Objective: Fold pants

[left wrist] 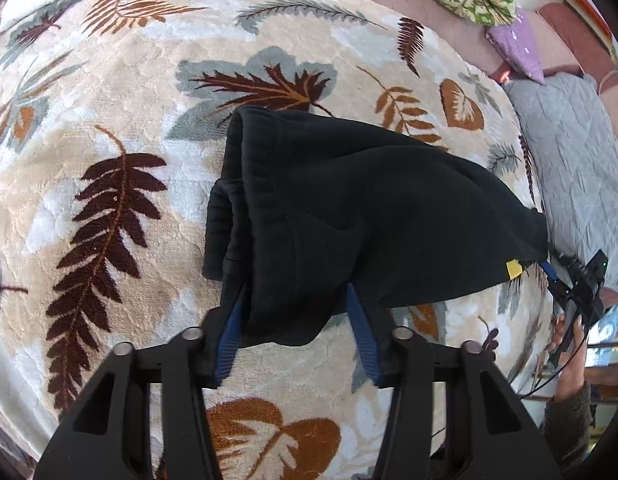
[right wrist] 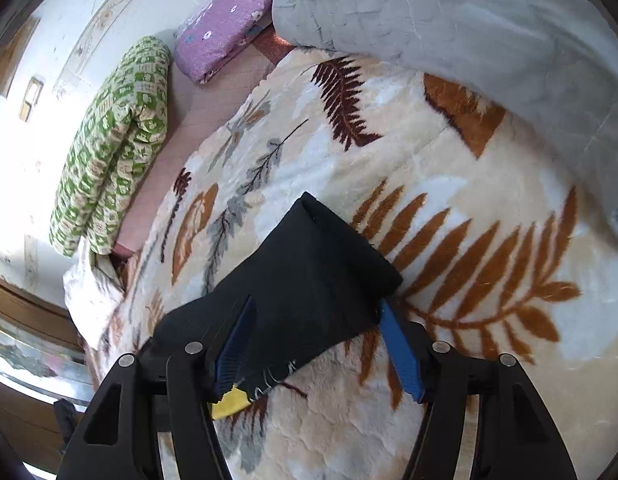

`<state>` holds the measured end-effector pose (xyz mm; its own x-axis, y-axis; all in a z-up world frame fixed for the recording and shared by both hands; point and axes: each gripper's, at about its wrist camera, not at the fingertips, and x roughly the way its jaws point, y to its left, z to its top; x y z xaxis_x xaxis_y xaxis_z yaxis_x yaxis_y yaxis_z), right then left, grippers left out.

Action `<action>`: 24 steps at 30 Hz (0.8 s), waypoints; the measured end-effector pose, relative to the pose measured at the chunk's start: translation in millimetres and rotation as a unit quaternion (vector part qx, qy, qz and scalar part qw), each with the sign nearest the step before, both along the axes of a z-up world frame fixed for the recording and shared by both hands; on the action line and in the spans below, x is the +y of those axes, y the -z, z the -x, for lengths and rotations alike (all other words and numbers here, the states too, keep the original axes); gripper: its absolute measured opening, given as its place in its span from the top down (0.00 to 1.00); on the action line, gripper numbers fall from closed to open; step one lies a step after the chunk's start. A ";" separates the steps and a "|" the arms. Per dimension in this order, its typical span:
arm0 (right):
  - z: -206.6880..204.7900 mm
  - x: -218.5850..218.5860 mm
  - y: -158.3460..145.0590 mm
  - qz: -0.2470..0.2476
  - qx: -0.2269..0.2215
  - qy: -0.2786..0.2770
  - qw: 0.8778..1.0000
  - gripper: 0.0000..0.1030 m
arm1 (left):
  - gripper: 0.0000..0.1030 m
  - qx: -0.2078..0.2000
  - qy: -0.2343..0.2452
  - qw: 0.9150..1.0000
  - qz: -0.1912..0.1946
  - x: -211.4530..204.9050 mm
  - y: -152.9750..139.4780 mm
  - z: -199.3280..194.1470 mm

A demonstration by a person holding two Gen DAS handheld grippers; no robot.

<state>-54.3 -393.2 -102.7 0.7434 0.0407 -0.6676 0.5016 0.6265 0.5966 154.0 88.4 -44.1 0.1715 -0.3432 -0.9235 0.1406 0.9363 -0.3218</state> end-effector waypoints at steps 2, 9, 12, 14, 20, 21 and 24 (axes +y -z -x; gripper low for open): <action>-0.5 -0.7 4.1 -0.004 0.011 -0.002 1.000 0.81 | 0.80 0.012 0.000 1.000 -0.004 -0.6 1.7 0.5; -4.3 -5.8 -33.1 0.018 -0.017 -0.026 0.999 0.83 | 0.92 0.005 -0.012 1.000 -0.003 19.2 -13.5 0.9; -1.7 -7.8 -46.0 0.024 -0.031 -0.027 0.999 0.83 | 0.92 0.013 -0.010 1.000 -0.021 25.1 -8.2 1.6; 0.5 -10.0 -39.1 0.024 -0.021 -0.025 0.999 0.83 | 0.91 0.021 -0.009 0.999 -0.027 26.3 -0.8 0.1; 2.9 -17.2 2.7 0.008 0.010 -0.013 1.000 0.83 | 0.88 0.019 -0.010 0.998 -0.063 16.9 14.9 -4.5; 2.7 -16.4 6.0 0.012 0.012 -0.016 1.000 0.83 | 0.88 0.014 -0.004 0.997 -0.074 13.7 15.5 -3.4; 0.3 -11.4 9.0 0.031 0.022 -0.036 0.999 0.81 | 0.85 0.005 0.002 0.997 -0.076 11.3 9.9 0.7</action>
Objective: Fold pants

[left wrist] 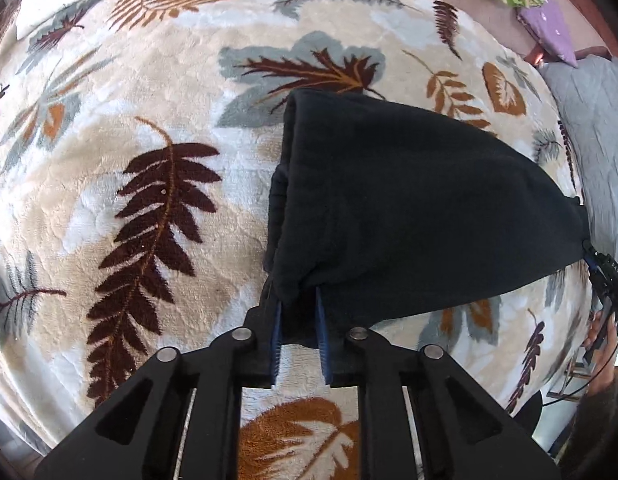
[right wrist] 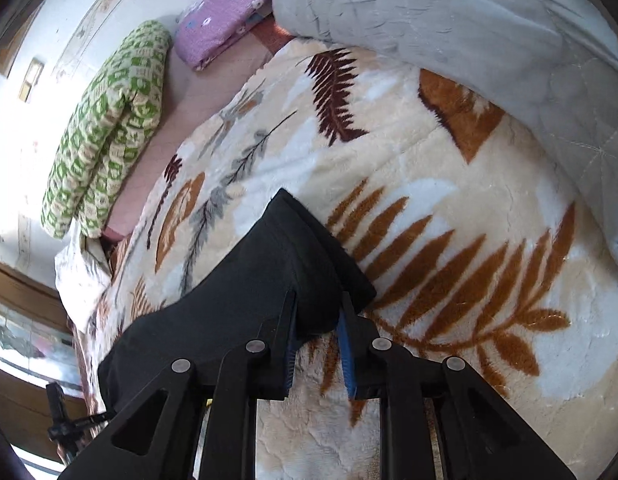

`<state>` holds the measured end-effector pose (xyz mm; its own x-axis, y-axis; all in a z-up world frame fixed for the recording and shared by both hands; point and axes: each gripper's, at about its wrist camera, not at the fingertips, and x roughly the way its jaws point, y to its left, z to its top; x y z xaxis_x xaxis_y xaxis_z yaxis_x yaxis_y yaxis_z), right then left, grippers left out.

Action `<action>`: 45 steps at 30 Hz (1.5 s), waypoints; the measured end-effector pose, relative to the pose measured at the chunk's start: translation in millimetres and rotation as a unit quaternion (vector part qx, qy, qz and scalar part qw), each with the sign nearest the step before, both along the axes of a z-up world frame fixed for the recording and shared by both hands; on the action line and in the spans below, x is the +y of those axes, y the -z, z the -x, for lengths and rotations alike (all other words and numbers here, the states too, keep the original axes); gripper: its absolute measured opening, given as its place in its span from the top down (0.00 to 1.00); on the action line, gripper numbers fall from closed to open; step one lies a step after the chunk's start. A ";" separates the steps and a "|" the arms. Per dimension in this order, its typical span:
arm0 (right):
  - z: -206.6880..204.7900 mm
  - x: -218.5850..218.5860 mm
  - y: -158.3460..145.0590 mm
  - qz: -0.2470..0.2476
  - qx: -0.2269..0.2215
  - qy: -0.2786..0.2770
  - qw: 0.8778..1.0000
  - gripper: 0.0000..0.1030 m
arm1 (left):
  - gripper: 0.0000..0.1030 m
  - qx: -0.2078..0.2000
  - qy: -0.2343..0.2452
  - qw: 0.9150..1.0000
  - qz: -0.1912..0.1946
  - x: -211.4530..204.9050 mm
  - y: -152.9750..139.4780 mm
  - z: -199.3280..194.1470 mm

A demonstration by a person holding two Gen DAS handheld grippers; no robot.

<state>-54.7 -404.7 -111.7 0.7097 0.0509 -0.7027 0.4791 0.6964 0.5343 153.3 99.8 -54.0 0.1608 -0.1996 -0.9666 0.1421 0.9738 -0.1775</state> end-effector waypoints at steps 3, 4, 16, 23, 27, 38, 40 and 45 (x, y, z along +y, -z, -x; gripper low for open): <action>3.3 0.0 -8.6 -0.003 -0.004 -0.008 1.000 0.71 | 0.74 0.009 -0.014 0.999 0.028 12.6 -9.3 3.6; 7.7 -1.7 -14.8 -0.003 -0.007 -0.005 1.000 0.69 | 0.69 0.012 -0.022 0.999 0.039 19.2 -13.8 5.4; 37.0 -20.9 -80.9 0.023 -0.053 -0.036 0.998 0.48 | 0.69 -0.037 0.005 0.994 0.107 -64.9 -101.2 75.0; 10.1 -24.3 -76.8 0.008 -0.032 -0.089 0.995 0.48 | 0.69 0.036 0.043 0.985 0.161 -251.1 -58.8 103.3; 11.6 -27.3 -77.5 0.010 -0.035 -0.107 0.994 0.48 | 0.69 0.095 -0.001 0.974 0.205 -314.2 -25.1 106.6; -1.3 -59.0 -55.1 -0.024 -0.035 -0.135 0.990 0.47 | 0.70 0.110 -0.185 0.934 0.287 -361.7 11.5 95.0; -5.1 -62.3 -51.9 -0.028 -0.036 -0.141 0.989 0.47 | 0.70 0.114 -0.206 0.928 0.289 -360.5 18.1 93.2; -16.4 -67.9 -43.0 -0.041 -0.035 -0.157 0.986 0.45 | 0.70 0.121 -0.241 0.919 0.289 -366.7 37.1 90.0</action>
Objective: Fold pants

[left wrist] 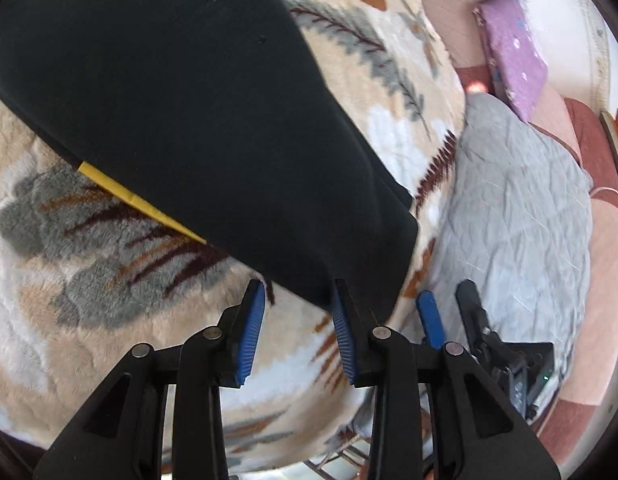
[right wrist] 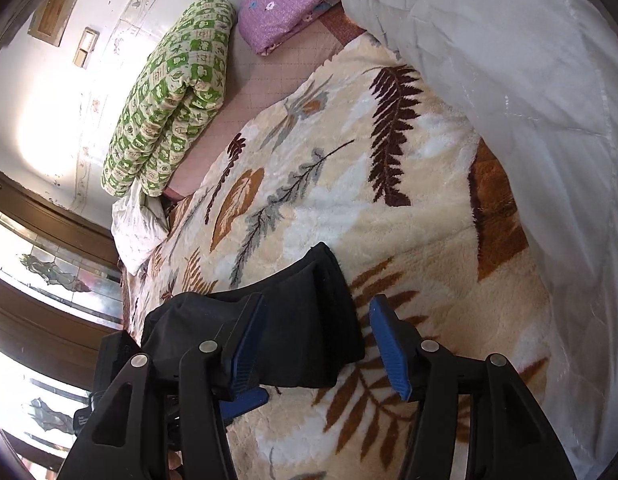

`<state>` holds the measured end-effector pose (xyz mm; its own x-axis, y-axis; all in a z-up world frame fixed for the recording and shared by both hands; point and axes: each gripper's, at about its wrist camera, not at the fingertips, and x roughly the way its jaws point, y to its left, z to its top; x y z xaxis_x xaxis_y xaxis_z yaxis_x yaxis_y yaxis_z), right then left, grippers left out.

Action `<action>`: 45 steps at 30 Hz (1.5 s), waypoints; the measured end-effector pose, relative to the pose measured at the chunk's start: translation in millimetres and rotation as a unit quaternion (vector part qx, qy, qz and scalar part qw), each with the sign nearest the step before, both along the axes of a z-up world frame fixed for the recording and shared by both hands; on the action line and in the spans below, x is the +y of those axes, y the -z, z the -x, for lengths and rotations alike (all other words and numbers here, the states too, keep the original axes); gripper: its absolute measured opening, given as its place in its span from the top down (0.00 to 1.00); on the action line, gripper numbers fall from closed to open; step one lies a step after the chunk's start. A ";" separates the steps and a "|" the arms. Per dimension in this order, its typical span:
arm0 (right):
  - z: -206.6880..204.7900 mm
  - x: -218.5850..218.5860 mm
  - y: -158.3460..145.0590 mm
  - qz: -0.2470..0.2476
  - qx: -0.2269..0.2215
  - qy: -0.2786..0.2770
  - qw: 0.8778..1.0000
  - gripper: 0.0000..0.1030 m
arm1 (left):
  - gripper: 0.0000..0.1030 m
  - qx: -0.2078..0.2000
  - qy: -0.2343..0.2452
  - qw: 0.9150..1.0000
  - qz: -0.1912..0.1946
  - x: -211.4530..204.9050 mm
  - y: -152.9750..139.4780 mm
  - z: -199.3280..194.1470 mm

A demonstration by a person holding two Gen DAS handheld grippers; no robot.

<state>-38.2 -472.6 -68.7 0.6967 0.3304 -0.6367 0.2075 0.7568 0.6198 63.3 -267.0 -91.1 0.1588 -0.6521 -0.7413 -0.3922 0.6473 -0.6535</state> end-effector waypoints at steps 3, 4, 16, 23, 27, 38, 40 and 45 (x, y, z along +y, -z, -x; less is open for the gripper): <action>-6.2 -1.4 4.9 -0.008 0.000 -0.008 1.000 0.45 | 0.70 -0.014 -0.021 1.000 -0.010 -0.8 -3.6 -9.7; -8.0 -1.8 6.6 -0.010 0.000 -0.010 1.000 0.45 | 0.70 -0.015 -0.019 1.000 -0.013 -0.8 -3.8 -13.2; -48.8 -6.7 34.0 -0.060 0.001 -0.042 0.997 0.45 | 0.84 0.007 -0.031 0.999 -0.015 2.7 3.6 -17.6; -69.9 0.0 46.1 -0.060 0.012 -0.091 0.994 0.59 | 0.71 -0.010 -0.047 0.999 -0.024 -6.0 0.3 -13.5; -76.0 0.7 54.9 -0.054 0.034 -0.089 0.994 0.82 | 0.84 -0.013 0.005 0.998 -0.065 -15.8 -5.6 -23.5; -57.4 20.1 15.3 -0.015 0.023 -0.080 0.996 0.88 | 0.95 0.013 0.025 1.000 0.005 10.5 -9.4 -31.5; -54.5 25.7 5.9 -0.008 0.022 -0.077 0.997 0.88 | 0.95 0.007 0.026 1.000 0.014 13.7 -15.4 -29.4; -53.3 41.8 -14.5 0.012 0.022 -0.078 0.997 0.88 | 0.95 0.003 0.024 0.999 0.030 24.3 -23.3 -27.8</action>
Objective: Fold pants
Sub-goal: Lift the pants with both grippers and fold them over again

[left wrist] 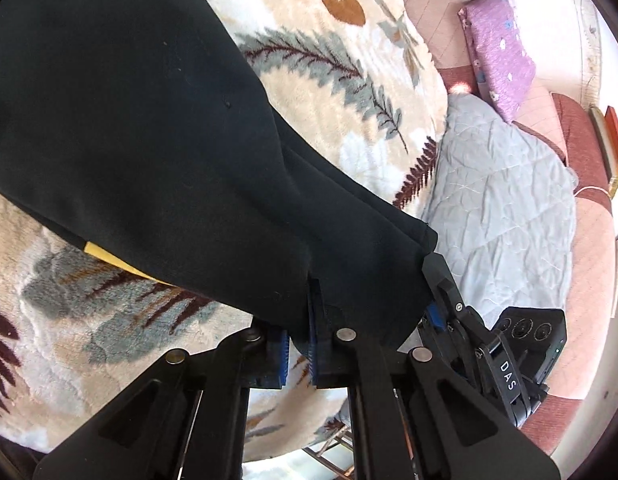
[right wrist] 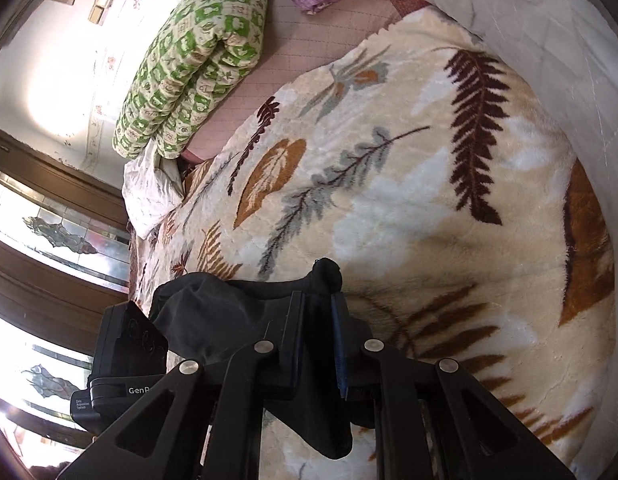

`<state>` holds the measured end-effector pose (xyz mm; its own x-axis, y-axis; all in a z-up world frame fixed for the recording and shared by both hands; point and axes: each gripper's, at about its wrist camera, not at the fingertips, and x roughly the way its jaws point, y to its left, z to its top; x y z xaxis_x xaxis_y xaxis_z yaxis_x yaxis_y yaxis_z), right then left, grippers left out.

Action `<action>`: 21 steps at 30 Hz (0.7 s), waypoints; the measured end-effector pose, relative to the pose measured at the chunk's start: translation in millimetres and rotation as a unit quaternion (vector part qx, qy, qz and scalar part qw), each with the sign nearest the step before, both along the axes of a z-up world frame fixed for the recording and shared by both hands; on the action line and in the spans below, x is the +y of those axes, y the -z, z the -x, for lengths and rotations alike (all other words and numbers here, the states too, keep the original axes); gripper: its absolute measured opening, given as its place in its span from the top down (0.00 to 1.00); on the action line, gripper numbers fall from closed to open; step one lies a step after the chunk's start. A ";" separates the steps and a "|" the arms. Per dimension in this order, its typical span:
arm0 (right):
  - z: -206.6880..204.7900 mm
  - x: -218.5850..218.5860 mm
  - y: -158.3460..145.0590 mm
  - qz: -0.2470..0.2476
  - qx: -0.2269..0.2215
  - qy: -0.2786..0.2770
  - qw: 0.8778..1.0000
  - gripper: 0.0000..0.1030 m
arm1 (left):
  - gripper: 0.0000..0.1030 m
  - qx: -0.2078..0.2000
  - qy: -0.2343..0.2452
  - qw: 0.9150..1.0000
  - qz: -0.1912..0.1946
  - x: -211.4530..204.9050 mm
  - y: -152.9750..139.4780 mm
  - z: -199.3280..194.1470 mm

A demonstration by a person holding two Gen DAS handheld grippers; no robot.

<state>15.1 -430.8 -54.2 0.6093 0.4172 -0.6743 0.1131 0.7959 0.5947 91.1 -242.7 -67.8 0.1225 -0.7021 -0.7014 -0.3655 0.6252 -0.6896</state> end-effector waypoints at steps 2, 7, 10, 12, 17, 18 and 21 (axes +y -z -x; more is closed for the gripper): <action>1.1 7.0 -6.9 0.009 0.000 -0.002 1.000 0.88 | 0.95 0.002 -0.003 1.000 0.007 5.8 -2.2 0.7; -1.8 27.2 -21.4 0.026 0.003 -0.004 1.000 0.88 | 0.95 -0.003 -0.016 1.000 0.021 22.3 -10.0 -2.7; -5.9 42.6 -27.8 0.034 0.006 -0.007 0.999 0.88 | 0.95 -0.001 -0.023 0.999 0.028 32.7 -10.3 -4.3; -10.4 51.8 -29.8 0.033 0.007 -0.008 0.999 0.89 | 0.95 0.002 -0.027 0.999 0.033 40.0 -9.3 -6.0; -25.7 81.8 -31.9 0.033 0.011 -0.020 0.999 0.89 | 0.95 0.008 -0.035 0.998 0.044 54.6 -4.5 -10.4; -28.7 86.8 -32.0 0.033 0.012 -0.021 0.999 0.89 | 0.95 0.011 -0.034 0.998 0.047 56.5 -2.1 -11.3; -37.9 98.0 -30.5 0.033 0.014 -0.025 0.999 0.89 | 0.95 0.023 -0.026 0.998 0.058 52.1 4.5 -12.6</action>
<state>53.0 -332.8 -23.7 0.5690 0.4004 -0.7183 0.0878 0.8389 0.5372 103.7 -190.6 -72.3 0.1298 -0.7725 -0.6215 -0.4279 0.5218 -0.7380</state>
